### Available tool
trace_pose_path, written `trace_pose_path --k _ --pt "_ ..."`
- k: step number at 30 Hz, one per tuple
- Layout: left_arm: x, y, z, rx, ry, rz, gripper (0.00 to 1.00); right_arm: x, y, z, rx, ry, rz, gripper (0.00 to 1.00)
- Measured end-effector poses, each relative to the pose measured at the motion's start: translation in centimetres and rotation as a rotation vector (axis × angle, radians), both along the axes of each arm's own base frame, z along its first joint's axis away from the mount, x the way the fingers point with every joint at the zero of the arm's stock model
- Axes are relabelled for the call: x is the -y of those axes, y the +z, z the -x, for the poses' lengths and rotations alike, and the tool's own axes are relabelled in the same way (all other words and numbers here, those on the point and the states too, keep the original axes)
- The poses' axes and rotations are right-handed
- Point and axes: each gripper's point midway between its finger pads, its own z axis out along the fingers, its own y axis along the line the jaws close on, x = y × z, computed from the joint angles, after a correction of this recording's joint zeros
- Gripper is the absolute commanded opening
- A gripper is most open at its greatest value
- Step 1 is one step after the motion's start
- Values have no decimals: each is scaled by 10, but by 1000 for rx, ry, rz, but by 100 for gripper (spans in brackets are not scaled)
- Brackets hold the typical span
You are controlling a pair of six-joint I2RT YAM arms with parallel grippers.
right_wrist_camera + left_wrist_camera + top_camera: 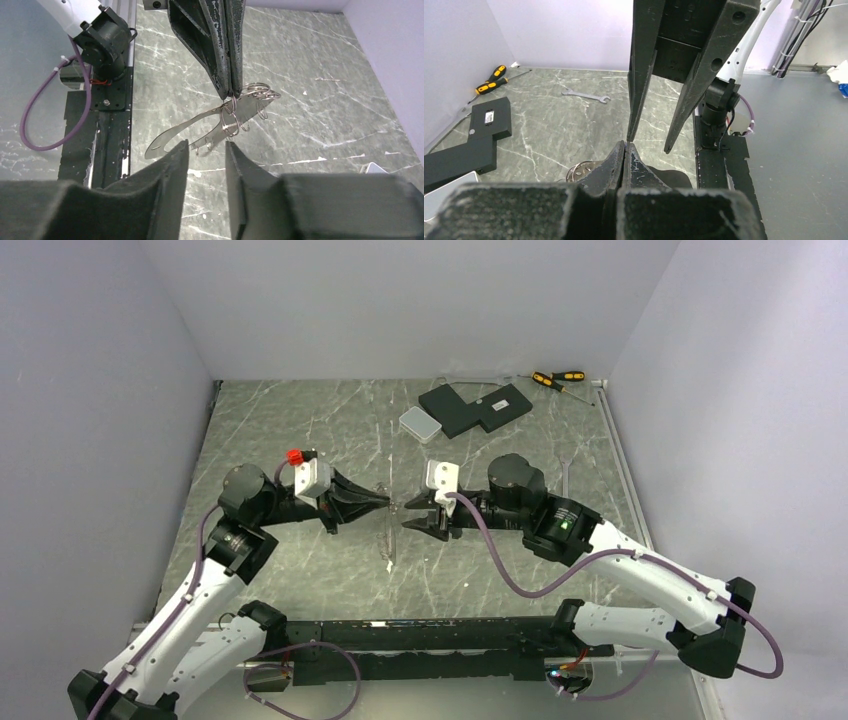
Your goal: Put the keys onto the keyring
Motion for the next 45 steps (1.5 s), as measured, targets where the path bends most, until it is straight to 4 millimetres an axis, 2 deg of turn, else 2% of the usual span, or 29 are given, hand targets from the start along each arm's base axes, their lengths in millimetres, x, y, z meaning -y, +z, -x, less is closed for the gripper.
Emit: trace_pose_path --k 4,7,11,23,42,45 --pt "1 1 3 -4 -25 4 0 0 1 0 0 -2 -7 48" --pt "2 2 5 -2 -36 7 0 -1 3 -3 7 -7 -14 47" --pt "2 5 8 5 -54 12 0 -2 4 -5 10 -9 -20 40" --pt "3 6 11 4 -73 15 0 -12 3 -1 1 45 -31 31" --pt "3 5 11 2 -76 15 0 -21 9 0 3 83 -54 21" --pt "3 5 12 3 -80 14 0 -22 9 0 4 83 -57 13"
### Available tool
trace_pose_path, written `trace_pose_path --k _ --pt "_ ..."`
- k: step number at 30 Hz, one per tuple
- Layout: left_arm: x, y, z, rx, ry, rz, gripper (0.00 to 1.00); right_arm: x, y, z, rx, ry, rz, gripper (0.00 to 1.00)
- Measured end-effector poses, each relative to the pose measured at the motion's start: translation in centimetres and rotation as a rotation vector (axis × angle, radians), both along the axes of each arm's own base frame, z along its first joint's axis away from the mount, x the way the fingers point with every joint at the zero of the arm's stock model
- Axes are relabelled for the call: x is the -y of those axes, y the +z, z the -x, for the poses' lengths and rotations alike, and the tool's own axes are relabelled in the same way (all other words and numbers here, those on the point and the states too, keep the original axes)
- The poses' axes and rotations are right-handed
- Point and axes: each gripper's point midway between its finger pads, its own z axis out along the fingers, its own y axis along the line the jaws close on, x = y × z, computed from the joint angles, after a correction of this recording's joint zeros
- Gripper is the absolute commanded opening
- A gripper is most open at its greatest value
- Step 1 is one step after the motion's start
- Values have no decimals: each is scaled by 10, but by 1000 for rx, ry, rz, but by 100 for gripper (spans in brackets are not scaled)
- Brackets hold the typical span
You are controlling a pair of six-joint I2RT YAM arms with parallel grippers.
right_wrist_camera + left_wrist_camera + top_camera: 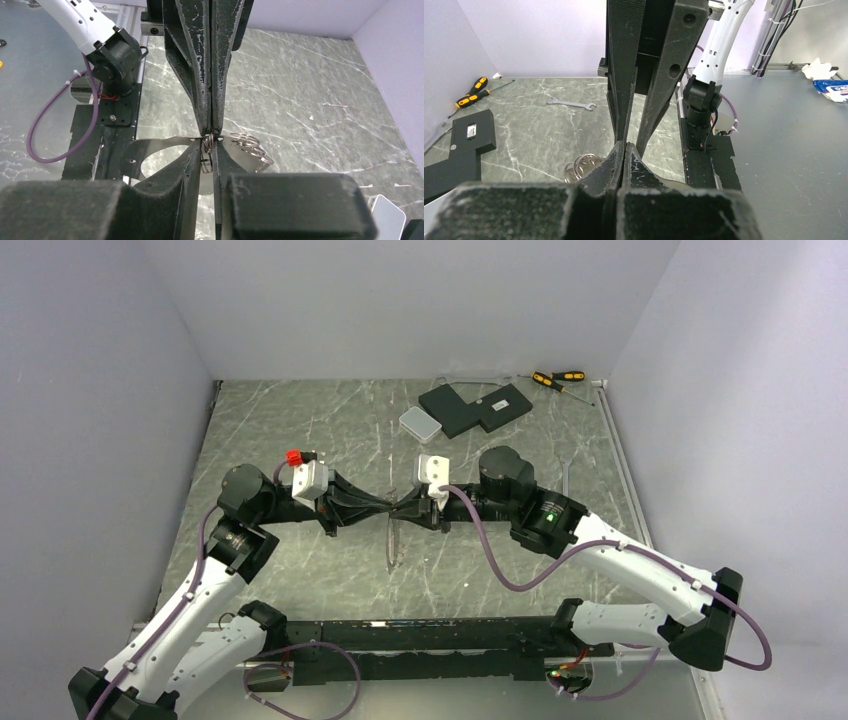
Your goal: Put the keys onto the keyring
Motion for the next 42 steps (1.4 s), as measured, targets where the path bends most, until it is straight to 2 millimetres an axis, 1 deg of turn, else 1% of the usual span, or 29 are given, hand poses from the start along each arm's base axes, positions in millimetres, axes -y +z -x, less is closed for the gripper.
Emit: trace_pose_path --k 2,3,11,12,13,16,18,19,21,23,24,30,36,42 --pt "0 0 0 -1 -1 -1 0 0 0 -1 -1 -1 0 3" --pt "0 0 0 0 -2 -1 0 0 0 -2 -1 -3 0 0" --pt "0 -1 1 2 -4 -5 0 0 0 -3 -7 -7 1 0" --pt "0 -3 1 1 -4 -10 4 0 -1 -3 -10 -7 6 0" --pt "0 -5 0 3 -3 -17 12 0 -3 -2 -13 -7 12 0" --pt "-1 -11 -1 6 2 -52 42 0 -10 -3 -25 -9 36 0" --pt "-3 -14 -1 8 6 -81 52 0 -15 -4 -37 -10 61 0" --pt "-4 -14 0 14 6 -92 55 1 -17 -3 -44 -12 76 0" --pt "-5 -16 0 25 8 -114 54 2 -21 -4 -53 -18 103 0" --pt "-7 -19 1 26 7 -137 48 4 -25 -4 -60 -21 133 0" --pt "-7 -21 1 24 7 -148 46 5 -26 -4 -64 -21 147 0" --pt "-7 -28 -1 -5 -12 -207 41 9 -40 -3 -97 -14 243 0" --pt "-1 -45 -7 -81 -46 -244 39 12 -54 1 -120 -3 298 0" --pt "1 -42 -3 -96 -80 -229 36 12 -54 2 -115 1 300 0"
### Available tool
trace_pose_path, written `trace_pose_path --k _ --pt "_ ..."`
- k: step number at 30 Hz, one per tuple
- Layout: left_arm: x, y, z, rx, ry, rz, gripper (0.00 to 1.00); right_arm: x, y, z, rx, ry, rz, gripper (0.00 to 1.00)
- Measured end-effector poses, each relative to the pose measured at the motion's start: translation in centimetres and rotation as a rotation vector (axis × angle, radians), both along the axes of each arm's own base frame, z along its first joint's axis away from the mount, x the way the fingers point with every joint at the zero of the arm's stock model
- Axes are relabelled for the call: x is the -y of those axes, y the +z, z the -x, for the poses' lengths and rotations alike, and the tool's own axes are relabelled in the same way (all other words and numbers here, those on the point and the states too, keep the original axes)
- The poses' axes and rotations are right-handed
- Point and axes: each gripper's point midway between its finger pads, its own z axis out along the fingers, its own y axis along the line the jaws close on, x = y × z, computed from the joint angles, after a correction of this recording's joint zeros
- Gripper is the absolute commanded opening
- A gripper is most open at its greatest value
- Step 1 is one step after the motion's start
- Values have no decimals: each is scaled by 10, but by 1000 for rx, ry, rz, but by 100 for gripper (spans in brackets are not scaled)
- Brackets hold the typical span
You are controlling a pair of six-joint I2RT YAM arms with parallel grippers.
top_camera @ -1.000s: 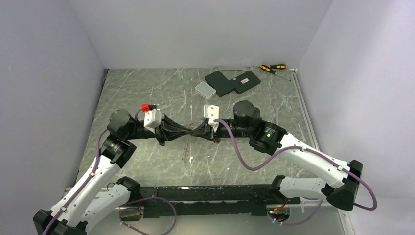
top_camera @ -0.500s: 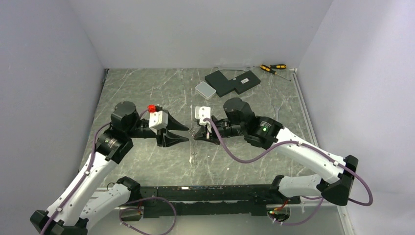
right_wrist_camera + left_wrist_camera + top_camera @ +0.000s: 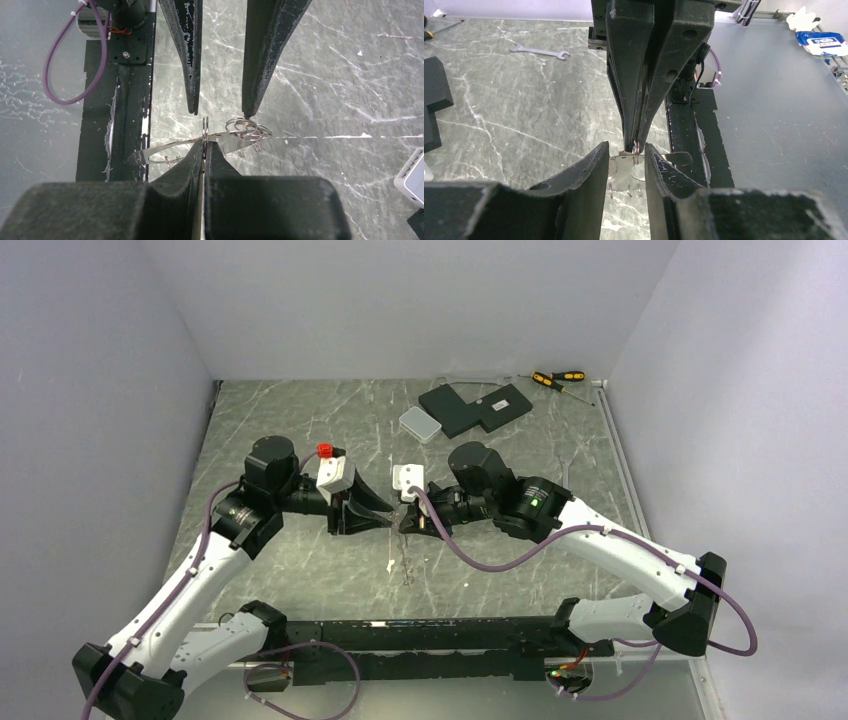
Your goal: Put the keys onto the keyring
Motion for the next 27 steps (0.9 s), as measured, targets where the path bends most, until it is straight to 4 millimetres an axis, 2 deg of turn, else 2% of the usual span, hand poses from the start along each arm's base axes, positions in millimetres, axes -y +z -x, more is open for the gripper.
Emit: trace_pose_path --k 12,19,23,27 --pt "11 -2 9 -28 -56 0 35 0 0 0 0 1 -1 0" --pt "17 -9 10 -47 -67 -18 28 0 0 0 -1 1 1 0" --pt "17 -13 8 -50 -52 -30 21 1 -1 0 -3 1 4 0" --pt "17 -14 4 -42 -34 -38 19 1 -1 1 -3 1 3 0"
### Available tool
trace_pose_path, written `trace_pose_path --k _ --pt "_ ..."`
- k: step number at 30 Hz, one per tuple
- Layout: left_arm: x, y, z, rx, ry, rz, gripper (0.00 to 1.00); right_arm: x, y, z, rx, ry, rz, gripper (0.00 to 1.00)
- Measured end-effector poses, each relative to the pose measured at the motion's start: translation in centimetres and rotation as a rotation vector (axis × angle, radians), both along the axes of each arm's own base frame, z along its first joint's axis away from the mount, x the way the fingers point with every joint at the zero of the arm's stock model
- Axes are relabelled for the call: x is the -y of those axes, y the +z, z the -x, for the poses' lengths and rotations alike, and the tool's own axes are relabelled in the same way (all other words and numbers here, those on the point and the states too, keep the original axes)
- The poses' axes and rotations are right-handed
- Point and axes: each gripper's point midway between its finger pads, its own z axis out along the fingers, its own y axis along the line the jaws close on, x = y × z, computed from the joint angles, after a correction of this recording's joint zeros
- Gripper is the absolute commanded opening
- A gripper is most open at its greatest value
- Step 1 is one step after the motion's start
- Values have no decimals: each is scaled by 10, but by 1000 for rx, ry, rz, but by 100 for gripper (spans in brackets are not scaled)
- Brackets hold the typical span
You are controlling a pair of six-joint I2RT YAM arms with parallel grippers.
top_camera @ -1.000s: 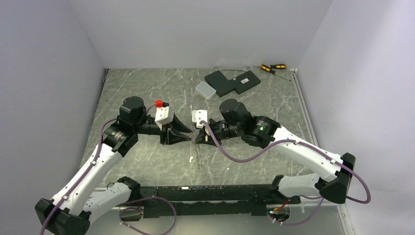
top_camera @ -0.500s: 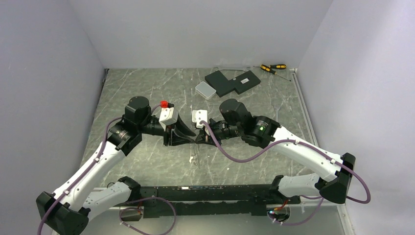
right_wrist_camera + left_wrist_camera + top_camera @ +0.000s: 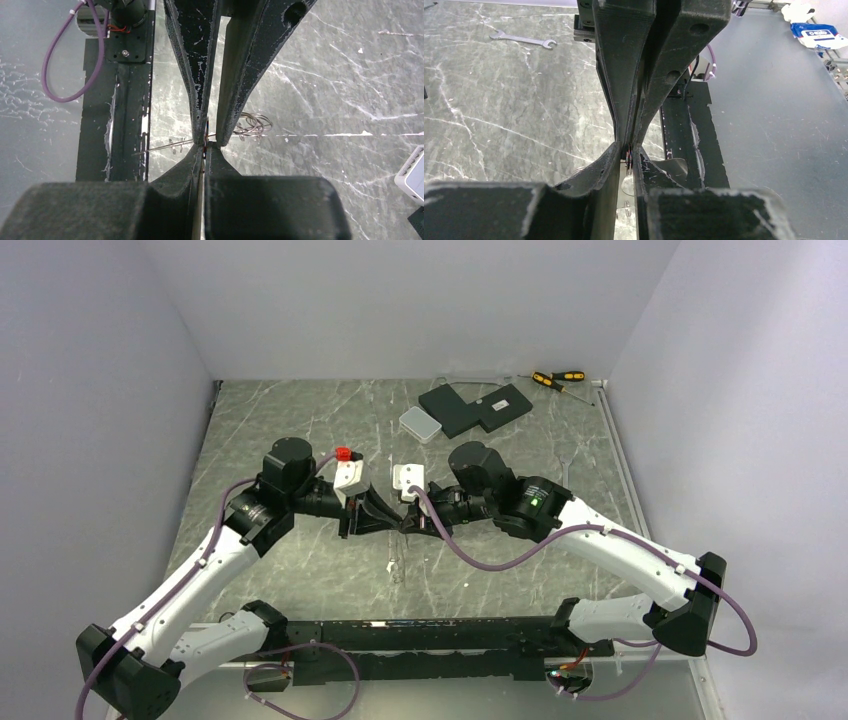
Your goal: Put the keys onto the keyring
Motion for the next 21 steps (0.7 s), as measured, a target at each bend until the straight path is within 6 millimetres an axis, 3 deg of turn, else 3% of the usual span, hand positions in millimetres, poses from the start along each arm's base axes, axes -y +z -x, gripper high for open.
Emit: trace_pose_path --k 6,9,15,16,18,21 --pt "0 -2 -1 3 6 -7 15 0 0 0 0 -1 2 0" --pt "0 -3 -1 0 9 -11 0 0 0 0 -1 -1 2 0" --pt "-1 -2 0 4 9 -11 0 1 0 -1 -1 -4 2 0" --pt "-1 -2 1 6 11 -10 0 0 0 -1 0 -5 0 3" --pt "-2 1 1 19 20 -5 0 -1 2 -2 5 -7 -14 29" --pt "-5 8 2 45 43 14 0 -2 11 -1 18 -13 -60 50"
